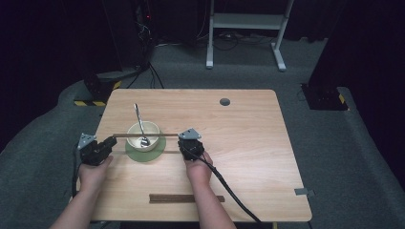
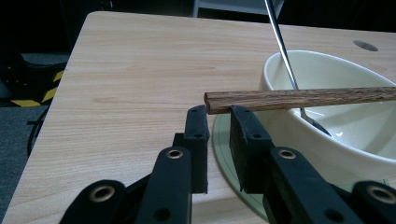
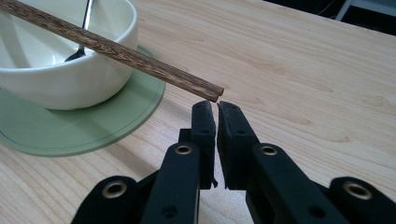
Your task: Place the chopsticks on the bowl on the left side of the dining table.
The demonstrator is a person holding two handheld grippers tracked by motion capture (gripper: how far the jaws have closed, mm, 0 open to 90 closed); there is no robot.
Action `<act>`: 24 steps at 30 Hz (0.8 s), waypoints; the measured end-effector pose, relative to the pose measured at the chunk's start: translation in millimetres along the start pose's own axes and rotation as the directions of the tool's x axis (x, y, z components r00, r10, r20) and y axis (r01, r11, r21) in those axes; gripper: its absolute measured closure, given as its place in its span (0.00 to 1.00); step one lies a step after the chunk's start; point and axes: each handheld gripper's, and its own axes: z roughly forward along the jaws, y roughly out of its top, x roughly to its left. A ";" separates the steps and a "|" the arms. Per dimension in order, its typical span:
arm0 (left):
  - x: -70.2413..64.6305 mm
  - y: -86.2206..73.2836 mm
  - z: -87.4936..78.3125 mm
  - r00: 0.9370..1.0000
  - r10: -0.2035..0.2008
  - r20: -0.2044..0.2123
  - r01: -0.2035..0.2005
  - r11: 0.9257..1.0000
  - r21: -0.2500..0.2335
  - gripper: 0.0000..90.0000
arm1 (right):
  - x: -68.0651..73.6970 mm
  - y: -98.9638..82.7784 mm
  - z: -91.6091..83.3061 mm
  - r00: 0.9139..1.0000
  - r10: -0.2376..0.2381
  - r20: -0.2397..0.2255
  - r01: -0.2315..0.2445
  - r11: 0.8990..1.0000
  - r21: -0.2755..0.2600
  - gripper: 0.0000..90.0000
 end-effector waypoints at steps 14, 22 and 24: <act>-0.9 0.2 1.1 1.000 0.002 0.003 -0.002 1.000 0.000 0.86 | 0.7 -0.8 0.5 1.000 -0.002 0.002 0.002 1.000 -0.006 0.94; -0.8 0.1 1.3 1.000 0.000 0.001 0.000 1.000 0.000 0.86 | 0.1 -0.7 0.5 1.000 -0.002 0.003 0.003 1.000 -0.008 0.94; -0.6 0.1 1.5 1.000 -0.005 0.002 0.005 1.000 -0.002 0.85 | 0.4 -0.8 0.5 1.000 0.001 0.001 -0.001 1.000 -0.006 0.93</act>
